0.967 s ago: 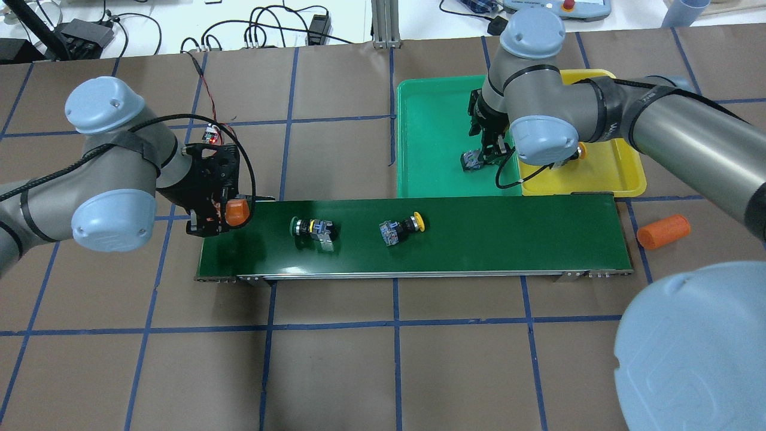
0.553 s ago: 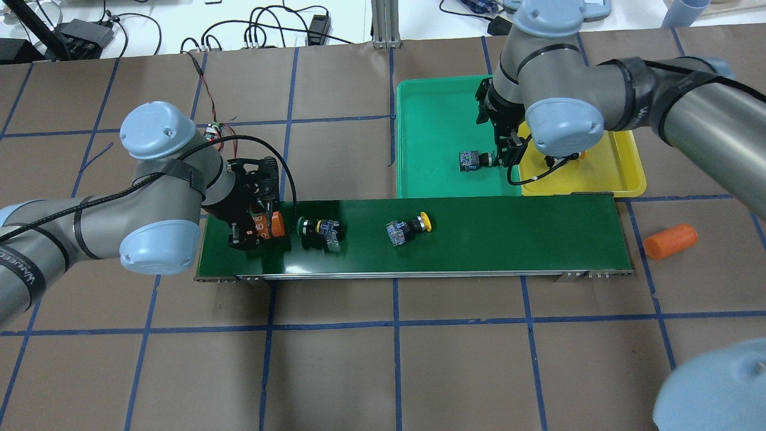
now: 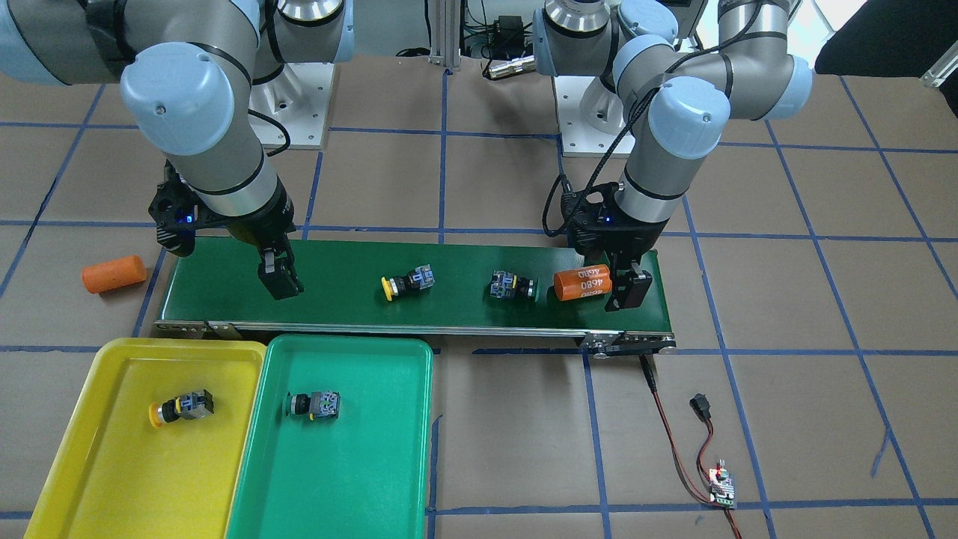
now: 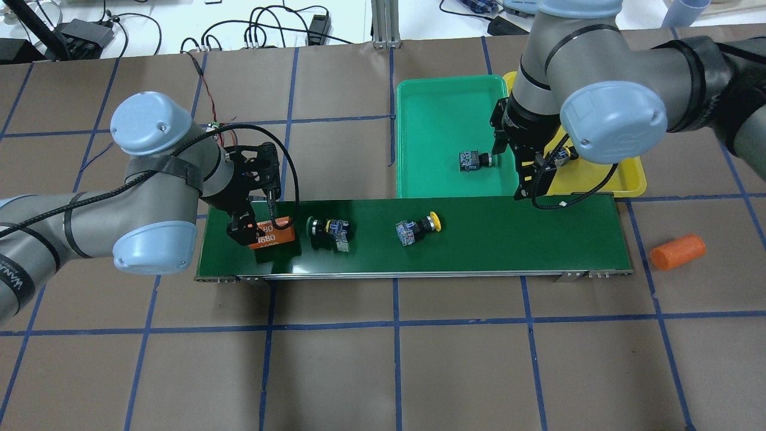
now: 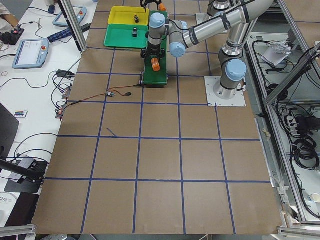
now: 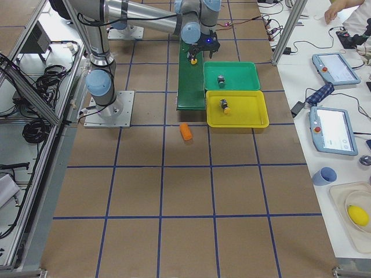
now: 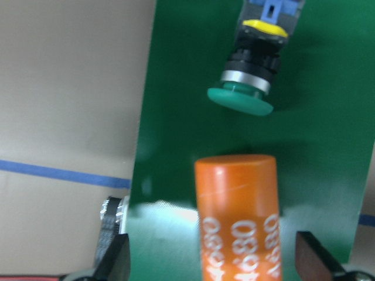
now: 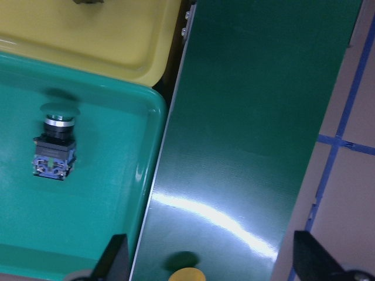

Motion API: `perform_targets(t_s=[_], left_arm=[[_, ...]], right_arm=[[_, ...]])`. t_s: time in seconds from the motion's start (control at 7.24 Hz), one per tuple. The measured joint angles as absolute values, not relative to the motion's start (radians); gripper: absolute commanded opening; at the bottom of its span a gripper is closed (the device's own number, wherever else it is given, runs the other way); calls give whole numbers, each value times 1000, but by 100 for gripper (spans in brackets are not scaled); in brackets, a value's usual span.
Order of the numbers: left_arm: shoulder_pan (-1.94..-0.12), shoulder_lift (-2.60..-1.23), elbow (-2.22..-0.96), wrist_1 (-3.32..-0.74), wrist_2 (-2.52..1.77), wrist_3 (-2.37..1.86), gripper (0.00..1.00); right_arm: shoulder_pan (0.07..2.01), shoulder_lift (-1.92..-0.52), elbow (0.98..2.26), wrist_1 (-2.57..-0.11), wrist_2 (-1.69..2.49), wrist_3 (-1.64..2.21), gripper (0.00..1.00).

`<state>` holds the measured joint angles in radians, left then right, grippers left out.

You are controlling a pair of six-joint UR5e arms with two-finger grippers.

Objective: Sort buttons by color to trays
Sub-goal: 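Lift the left gripper away while the right gripper grasps a yellow button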

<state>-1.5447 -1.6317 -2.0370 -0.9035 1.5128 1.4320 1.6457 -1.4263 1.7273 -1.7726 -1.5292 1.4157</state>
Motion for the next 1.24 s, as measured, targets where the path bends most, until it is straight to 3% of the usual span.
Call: perform_targets(t_s=[0.28,0.55,1.24], left_arm=[[-1549,-1572,-1948,-1000,1516,1365,92],[-1551,-1522,-1845,-1112,1516,1184,100],[-1541,-1551,-1671,-1293,1585,519,100]], right_arm=[[1656,-1427,1775,-1768,-1515,1420,100],[1685,-1417,1800,-1785,-1506,1427,100],[1768,-1332,1810,-1892,-1479,1529,100]])
